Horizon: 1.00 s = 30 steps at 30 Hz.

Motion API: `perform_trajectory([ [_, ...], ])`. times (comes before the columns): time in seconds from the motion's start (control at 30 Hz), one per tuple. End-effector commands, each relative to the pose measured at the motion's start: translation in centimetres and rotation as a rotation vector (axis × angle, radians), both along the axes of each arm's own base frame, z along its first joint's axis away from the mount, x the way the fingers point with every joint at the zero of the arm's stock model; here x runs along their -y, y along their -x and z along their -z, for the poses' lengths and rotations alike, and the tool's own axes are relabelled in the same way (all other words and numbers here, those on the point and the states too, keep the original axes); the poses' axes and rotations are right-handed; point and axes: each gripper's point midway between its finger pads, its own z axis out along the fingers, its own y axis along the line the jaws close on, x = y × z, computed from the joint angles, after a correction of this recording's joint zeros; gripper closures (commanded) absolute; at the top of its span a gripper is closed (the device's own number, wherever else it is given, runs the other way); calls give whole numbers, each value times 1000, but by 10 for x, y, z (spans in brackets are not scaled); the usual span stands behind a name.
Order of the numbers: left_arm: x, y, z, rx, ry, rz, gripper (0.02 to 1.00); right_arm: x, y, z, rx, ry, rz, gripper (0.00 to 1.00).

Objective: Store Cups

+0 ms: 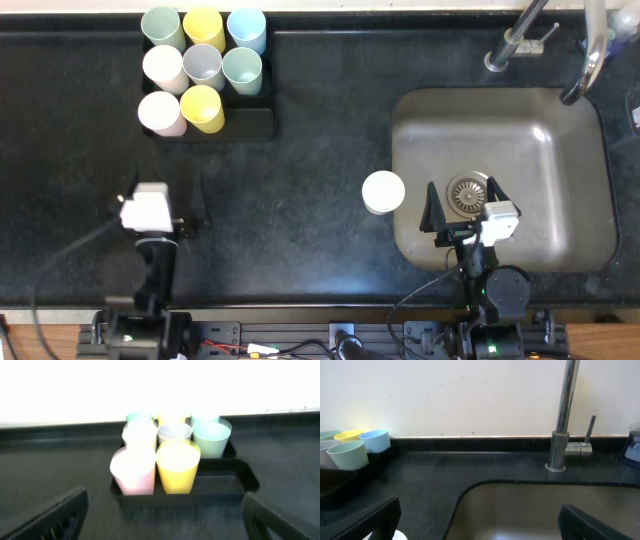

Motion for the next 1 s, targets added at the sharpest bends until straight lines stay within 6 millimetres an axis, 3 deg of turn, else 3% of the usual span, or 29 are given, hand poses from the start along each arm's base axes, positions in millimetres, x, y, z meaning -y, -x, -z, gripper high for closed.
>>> perform_trajectory([
  [0.03,8,7,19,59,27,45,20,1,0,4,-2,-1,3,3],
  [0.07,7,11,31,14,78,31,23,1,0,4,-2,-1,3,3],
  [0.17,6,12,34,3,89,25,20,1,0,4,-2,-1,3,3],
  [1.0,5,12,33,5,89,22,20,1,0,4,-1,-1,3,3],
])
